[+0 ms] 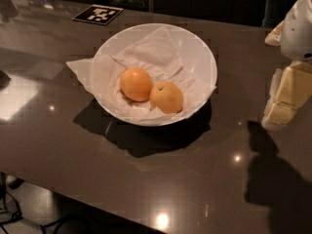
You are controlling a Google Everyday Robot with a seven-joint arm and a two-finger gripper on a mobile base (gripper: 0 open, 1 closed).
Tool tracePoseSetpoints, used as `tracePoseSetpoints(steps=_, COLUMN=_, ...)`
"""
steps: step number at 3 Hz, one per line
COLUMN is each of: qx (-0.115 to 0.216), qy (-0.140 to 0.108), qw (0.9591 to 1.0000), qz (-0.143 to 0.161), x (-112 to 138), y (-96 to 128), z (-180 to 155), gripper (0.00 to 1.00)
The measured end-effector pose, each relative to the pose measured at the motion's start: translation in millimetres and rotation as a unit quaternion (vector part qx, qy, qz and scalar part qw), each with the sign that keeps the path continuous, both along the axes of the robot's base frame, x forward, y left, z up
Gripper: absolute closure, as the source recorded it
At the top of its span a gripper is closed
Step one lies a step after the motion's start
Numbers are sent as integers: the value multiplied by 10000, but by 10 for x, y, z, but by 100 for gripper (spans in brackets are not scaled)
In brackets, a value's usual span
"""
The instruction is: Pick orange from white bowl
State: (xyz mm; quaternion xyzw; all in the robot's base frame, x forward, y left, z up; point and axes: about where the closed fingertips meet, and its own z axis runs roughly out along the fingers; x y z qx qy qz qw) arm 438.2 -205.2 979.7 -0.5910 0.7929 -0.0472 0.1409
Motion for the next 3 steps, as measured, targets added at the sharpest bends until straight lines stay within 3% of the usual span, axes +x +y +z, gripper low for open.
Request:
tracePoseSetpoints(steps=1, qx=-319, qy=183, qw=9993, qz=-106, x=13, y=244, z=38, gripper=0)
tracePoseSetpoints(steps=3, qx=-164, qy=65, qw=9998, qz=-44, x=69, y=355, z=71, gripper=0)
